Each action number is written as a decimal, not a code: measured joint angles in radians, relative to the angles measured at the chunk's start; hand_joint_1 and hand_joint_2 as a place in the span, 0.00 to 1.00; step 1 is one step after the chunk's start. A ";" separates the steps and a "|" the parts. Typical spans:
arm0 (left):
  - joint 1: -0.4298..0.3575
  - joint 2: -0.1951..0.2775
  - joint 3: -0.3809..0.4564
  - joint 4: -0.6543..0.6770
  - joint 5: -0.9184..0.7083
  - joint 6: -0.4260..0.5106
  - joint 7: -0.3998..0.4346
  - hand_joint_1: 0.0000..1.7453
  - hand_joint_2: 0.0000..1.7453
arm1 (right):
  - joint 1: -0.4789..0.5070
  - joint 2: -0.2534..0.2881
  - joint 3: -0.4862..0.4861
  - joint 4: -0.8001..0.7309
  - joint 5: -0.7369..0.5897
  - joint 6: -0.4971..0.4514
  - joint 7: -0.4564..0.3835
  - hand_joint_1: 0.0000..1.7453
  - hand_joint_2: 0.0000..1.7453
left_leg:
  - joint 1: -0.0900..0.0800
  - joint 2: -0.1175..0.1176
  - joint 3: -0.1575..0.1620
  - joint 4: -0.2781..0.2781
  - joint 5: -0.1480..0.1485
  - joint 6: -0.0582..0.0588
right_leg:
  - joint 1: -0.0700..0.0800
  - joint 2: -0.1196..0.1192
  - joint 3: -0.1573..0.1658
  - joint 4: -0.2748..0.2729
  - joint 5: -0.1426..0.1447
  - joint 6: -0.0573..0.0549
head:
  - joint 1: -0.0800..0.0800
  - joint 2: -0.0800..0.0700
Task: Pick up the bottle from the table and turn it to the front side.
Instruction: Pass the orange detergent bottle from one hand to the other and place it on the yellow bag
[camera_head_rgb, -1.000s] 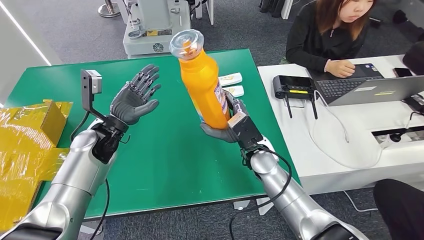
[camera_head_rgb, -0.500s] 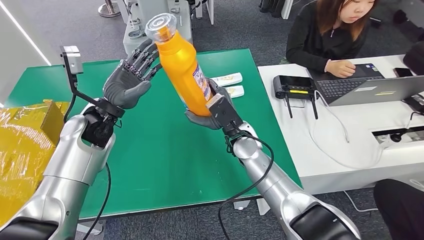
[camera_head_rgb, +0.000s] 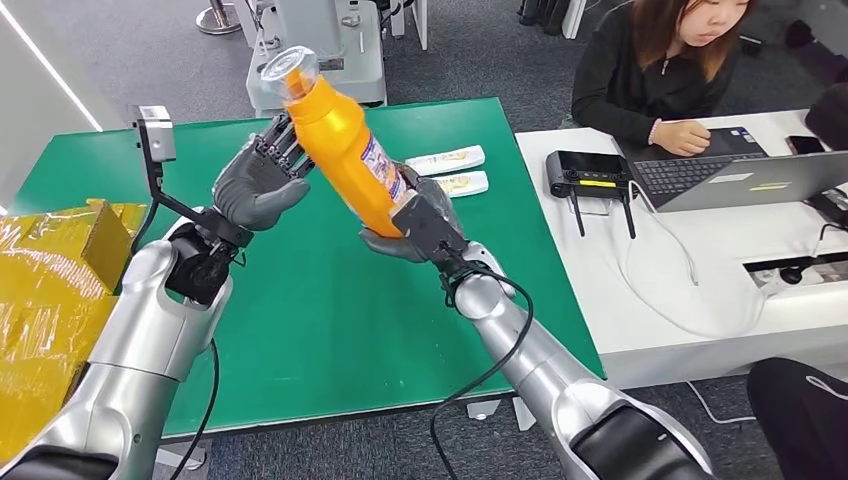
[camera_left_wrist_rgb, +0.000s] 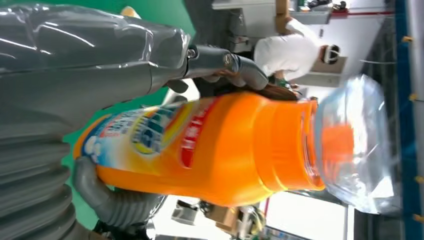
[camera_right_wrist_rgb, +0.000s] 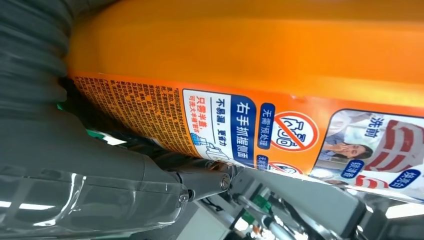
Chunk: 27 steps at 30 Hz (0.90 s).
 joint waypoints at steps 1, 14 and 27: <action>-0.001 -0.003 -0.005 0.000 -0.013 0.011 0.002 0.00 1.00 | -0.003 0.007 0.008 0.008 0.021 0.002 0.015 1.00 1.00 | 0.000 0.000 0.000 0.000 0.000 0.000 | 0.000 0.000 0.000 0.000 0.000 0.000 | 0.000 0.000; -0.041 -0.023 -0.063 0.041 -0.076 0.066 0.021 0.00 1.00 | -0.048 0.039 0.077 0.132 0.152 -0.006 0.073 1.00 1.00 | 0.000 0.000 0.000 0.000 0.000 0.000 | 0.000 0.000 -0.001 0.000 0.000 0.000 | 0.000 0.000; -0.059 -0.022 -0.071 0.082 -0.027 0.051 0.027 1.00 1.00 | -0.054 0.039 0.084 0.159 0.127 -0.044 0.048 1.00 1.00 | 0.000 0.000 0.000 0.000 0.000 0.000 | 0.000 0.000 -0.001 0.000 0.000 0.000 | 0.000 0.000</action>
